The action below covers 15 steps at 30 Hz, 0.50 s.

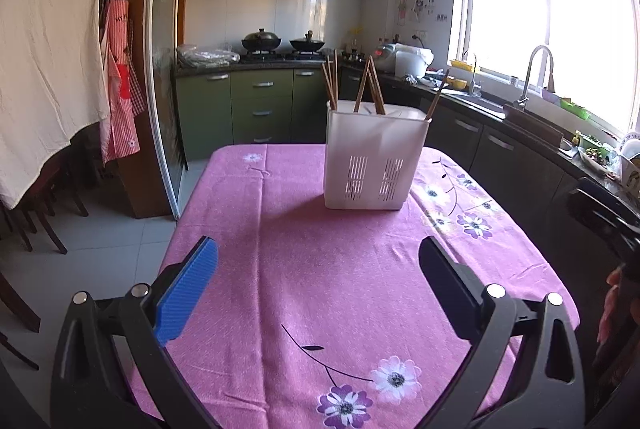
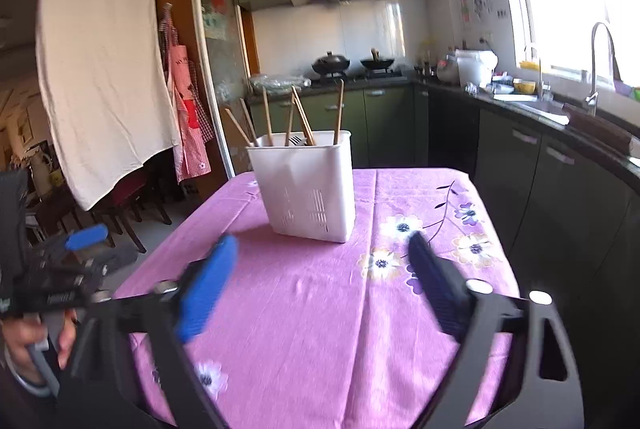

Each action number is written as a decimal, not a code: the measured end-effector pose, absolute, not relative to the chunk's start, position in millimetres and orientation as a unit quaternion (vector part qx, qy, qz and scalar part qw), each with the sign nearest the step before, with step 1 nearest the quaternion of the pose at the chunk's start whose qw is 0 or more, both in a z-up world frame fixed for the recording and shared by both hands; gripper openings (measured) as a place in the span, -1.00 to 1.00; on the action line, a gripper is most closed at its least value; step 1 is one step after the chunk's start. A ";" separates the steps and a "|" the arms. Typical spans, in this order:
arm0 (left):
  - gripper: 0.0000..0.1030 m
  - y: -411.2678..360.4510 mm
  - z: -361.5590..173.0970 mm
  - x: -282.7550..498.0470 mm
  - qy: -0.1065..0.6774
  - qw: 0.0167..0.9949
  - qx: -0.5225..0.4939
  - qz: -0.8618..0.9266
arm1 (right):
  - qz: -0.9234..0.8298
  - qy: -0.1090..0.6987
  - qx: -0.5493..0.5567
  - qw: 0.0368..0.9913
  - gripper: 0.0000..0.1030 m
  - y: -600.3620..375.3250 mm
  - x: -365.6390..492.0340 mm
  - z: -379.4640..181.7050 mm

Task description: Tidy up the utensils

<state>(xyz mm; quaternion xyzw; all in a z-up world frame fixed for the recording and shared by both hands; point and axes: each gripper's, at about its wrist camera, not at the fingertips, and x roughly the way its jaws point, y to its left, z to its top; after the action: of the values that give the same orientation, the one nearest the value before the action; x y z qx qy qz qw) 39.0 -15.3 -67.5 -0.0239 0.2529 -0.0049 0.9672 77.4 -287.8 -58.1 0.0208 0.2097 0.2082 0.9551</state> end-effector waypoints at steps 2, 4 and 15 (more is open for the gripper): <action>0.86 -16.7 -64.1 31.2 0.248 0.969 -0.025 -0.003 | 0.210 0.188 0.016 0.959 0.91 -292.4 53.8 -53.0; 0.86 -18.6 -60.7 23.0 0.245 0.969 -0.025 -0.003 | 0.209 0.178 0.013 0.961 0.91 -293.6 36.5 -47.1; 0.86 -24.1 -42.5 -12.7 0.217 0.976 -0.013 0.002 | 0.189 0.149 0.005 0.971 0.91 -295.6 -18.4 -19.9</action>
<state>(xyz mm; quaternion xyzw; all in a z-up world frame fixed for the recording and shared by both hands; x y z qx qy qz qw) -12.7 -24.1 -42.5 -0.0125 0.2172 0.0022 0.9760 -18.4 -295.6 -19.9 0.0049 0.1491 0.1886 0.9707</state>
